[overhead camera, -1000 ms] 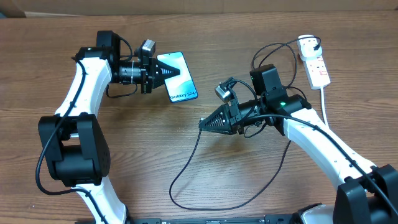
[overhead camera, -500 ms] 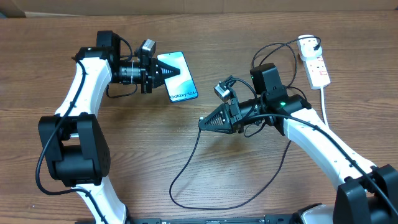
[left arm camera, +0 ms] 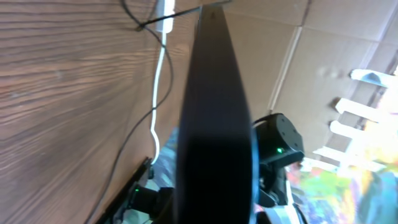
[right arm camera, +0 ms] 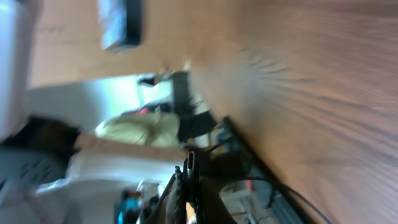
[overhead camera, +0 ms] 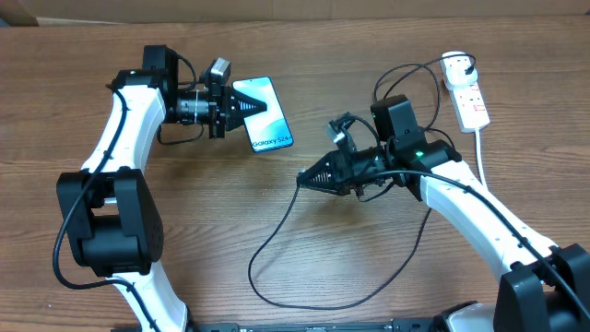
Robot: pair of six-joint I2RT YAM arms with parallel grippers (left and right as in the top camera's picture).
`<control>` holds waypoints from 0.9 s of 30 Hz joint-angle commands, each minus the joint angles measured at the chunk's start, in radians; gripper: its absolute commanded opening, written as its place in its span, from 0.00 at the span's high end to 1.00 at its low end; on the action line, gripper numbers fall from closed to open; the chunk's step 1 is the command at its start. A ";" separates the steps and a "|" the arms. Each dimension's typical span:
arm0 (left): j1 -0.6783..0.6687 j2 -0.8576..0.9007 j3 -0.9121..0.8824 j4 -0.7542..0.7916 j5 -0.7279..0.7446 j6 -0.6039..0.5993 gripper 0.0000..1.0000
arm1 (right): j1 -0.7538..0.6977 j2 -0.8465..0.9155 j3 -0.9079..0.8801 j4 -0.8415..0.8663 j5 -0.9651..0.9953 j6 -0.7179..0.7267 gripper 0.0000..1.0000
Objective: Plug charger to phone and switch on socket
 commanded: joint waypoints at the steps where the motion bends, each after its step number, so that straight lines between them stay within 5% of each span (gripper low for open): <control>1: 0.021 -0.006 0.004 -0.003 -0.092 0.025 0.96 | 0.005 -0.024 0.016 -0.040 0.227 0.001 0.96; 9: 0.035 -0.006 0.004 -0.029 -0.242 0.025 0.96 | 0.005 -0.024 0.016 -0.166 0.635 0.068 0.96; 18: 0.035 -0.006 0.004 -0.033 -0.253 0.026 0.96 | 0.005 0.003 0.016 -0.241 0.995 0.136 0.96; 27: 0.035 -0.006 0.004 -0.063 -0.253 0.056 0.96 | 0.005 0.029 -0.003 -0.275 1.081 0.165 0.96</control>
